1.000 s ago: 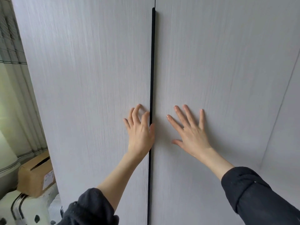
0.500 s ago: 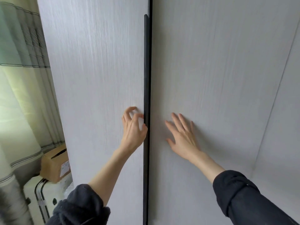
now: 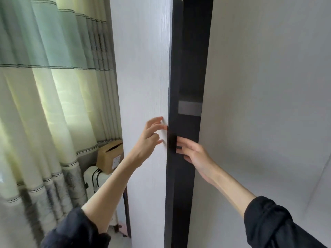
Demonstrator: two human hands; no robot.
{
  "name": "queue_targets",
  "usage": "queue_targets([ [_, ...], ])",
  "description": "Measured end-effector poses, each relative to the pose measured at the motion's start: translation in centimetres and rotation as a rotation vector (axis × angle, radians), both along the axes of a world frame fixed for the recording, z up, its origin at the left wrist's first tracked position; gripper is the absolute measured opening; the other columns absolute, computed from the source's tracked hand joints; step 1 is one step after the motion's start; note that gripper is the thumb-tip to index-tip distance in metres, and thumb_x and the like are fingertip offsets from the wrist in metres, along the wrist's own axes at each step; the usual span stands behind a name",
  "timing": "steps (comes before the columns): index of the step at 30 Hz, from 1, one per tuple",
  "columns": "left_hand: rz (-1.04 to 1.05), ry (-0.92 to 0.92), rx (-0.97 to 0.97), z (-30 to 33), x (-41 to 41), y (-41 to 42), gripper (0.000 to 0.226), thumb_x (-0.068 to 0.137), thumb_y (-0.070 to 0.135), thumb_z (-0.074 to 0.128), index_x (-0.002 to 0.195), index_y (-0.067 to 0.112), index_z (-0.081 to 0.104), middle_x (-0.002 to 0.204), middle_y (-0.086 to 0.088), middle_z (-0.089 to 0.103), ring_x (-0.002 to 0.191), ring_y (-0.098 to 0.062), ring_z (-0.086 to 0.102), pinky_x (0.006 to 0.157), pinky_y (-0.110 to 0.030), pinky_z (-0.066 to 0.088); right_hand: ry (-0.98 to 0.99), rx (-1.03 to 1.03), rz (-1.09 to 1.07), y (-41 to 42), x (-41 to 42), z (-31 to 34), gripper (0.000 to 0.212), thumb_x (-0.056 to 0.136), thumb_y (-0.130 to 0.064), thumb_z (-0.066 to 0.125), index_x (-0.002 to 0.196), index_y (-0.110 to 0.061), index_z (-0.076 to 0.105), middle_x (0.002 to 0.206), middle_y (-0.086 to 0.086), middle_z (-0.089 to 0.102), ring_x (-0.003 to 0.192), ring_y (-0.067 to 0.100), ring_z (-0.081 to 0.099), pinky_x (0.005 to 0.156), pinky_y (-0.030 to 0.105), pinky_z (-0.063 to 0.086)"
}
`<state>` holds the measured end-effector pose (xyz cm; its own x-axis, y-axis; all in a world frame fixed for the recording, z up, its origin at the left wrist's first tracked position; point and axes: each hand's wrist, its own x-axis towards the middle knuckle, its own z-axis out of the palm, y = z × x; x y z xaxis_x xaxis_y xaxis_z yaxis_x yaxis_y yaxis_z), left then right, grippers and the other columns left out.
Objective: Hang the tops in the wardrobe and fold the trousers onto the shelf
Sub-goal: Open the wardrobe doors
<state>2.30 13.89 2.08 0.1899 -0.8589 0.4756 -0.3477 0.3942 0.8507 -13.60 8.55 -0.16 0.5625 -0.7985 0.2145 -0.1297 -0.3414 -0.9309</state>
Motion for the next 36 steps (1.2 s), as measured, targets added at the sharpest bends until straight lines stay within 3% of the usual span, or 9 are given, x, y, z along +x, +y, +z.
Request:
queue_targets([
  [5, -0.065, 0.067, -0.002, -0.2, 3.4, 4.7, 0.029, 0.099, 0.020, 0.043, 0.126, 0.029, 0.052, 0.142, 0.014, 0.043, 0.128, -0.004, 0.043, 0.099, -0.038, 0.048, 0.011, 0.013, 0.052, 4.2, 2.0, 0.4, 0.036, 0.100, -0.010, 0.039, 0.130, -0.025, 0.053, 0.124, -0.012, 0.059, 0.110, 0.003, 0.058, 0.095, 0.018, 0.037],
  [8, -0.080, 0.112, -0.004, -0.1, 5.2, 7.2, 0.049, 0.089, 0.048, 0.046, 0.136, 0.035, 0.040, 0.144, 0.013, 0.043, 0.130, -0.004, 0.043, 0.100, -0.042, 0.046, 0.028, 0.008, 0.081, 6.7, 3.8, 0.5, 0.038, 0.100, -0.008, 0.039, 0.126, -0.030, 0.055, 0.121, -0.017, 0.060, 0.109, 0.002, 0.058, 0.102, 0.026, 0.034],
  [11, -0.113, 0.161, 0.023, 0.1, 8.1, 9.7, 0.056, 0.088, 0.058, 0.036, 0.137, 0.032, 0.043, 0.142, 0.015, 0.045, 0.129, -0.003, 0.043, 0.101, -0.044, 0.044, 0.038, 0.005, 0.127, 9.3, 6.6, 0.3, 0.043, 0.099, -0.004, 0.039, 0.119, -0.036, 0.057, 0.114, -0.024, 0.063, 0.104, -0.004, 0.061, 0.094, 0.016, 0.038],
  [14, -0.156, 0.227, 0.055, 0.1, 11.9, 12.3, 0.047, 0.091, 0.055, 0.029, 0.129, 0.035, 0.050, 0.138, 0.018, 0.049, 0.130, -0.004, 0.042, 0.100, -0.044, 0.041, 0.054, -0.011, 0.166, 11.8, 9.8, 0.4, 0.046, 0.097, 0.001, 0.037, 0.127, -0.031, 0.054, 0.124, -0.012, 0.061, 0.108, -0.002, 0.060, 0.095, 0.012, 0.041],
  [19, -0.142, 0.330, 0.082, 0.5, 16.9, 15.7, 0.047, 0.101, 0.044, 0.016, 0.121, 0.031, 0.055, 0.124, 0.018, 0.061, 0.118, -0.002, 0.053, 0.092, -0.039, 0.044, 0.129, -0.031, 0.244, 14.8, 15.9, 0.7, 0.045, 0.099, -0.013, 0.039, 0.140, -0.030, 0.044, 0.140, -0.014, 0.047, 0.132, 0.010, 0.041, 0.116, 0.038, 0.027],
  [24, 0.000, 0.415, 0.038, 0.0, 21.7, 18.5, 0.045, 0.100, 0.045, 0.014, 0.116, 0.033, 0.055, 0.111, 0.018, 0.067, 0.112, -0.007, 0.056, 0.093, -0.040, 0.042, 0.109, -0.033, 0.289, 18.0, 21.9, 1.1, 0.043, 0.102, -0.017, 0.036, 0.144, -0.027, 0.035, 0.141, -0.017, 0.039, 0.119, -0.003, 0.035, 0.104, 0.018, 0.025],
  [28, 0.274, 0.449, -0.099, -1.7, 23.7, 20.2, 0.037, 0.102, 0.035, 0.025, 0.117, 0.024, 0.056, 0.123, 0.001, 0.060, 0.117, -0.019, 0.055, 0.101, -0.043, 0.042, 0.087, -0.011, 0.332, 18.4, 24.4, 0.8, 0.043, 0.103, -0.017, 0.034, 0.145, -0.025, 0.033, 0.139, -0.017, 0.039, 0.123, -0.004, 0.034, 0.103, 0.016, 0.026],
  [30, 0.403, 0.447, -0.226, -2.2, 24.1, 21.1, 0.030, 0.102, 0.028, 0.033, 0.107, 0.021, 0.062, 0.112, -0.003, 0.064, 0.107, -0.021, 0.060, 0.094, -0.040, 0.047, 0.089, -0.007, 0.329, 18.1, 25.0, 0.4, 0.043, 0.103, -0.018, 0.033, 0.146, -0.024, 0.031, 0.146, -0.012, 0.037, 0.133, 0.004, 0.035, 0.112, 0.025, 0.027],
  [36, 0.301, 0.215, -0.176, -3.3, 21.4, 20.2, 0.018, 0.094, 0.026, 0.050, 0.103, 0.017, 0.063, 0.096, -0.005, 0.067, 0.087, -0.015, 0.064, 0.080, -0.029, 0.054, 0.068, 0.020, 0.164, 14.6, 22.5, -2.0, 0.035, 0.102, -0.016, 0.036, 0.135, -0.015, 0.046, 0.134, 0.000, 0.053, 0.115, 0.011, 0.053, 0.100, 0.033, 0.042],
])
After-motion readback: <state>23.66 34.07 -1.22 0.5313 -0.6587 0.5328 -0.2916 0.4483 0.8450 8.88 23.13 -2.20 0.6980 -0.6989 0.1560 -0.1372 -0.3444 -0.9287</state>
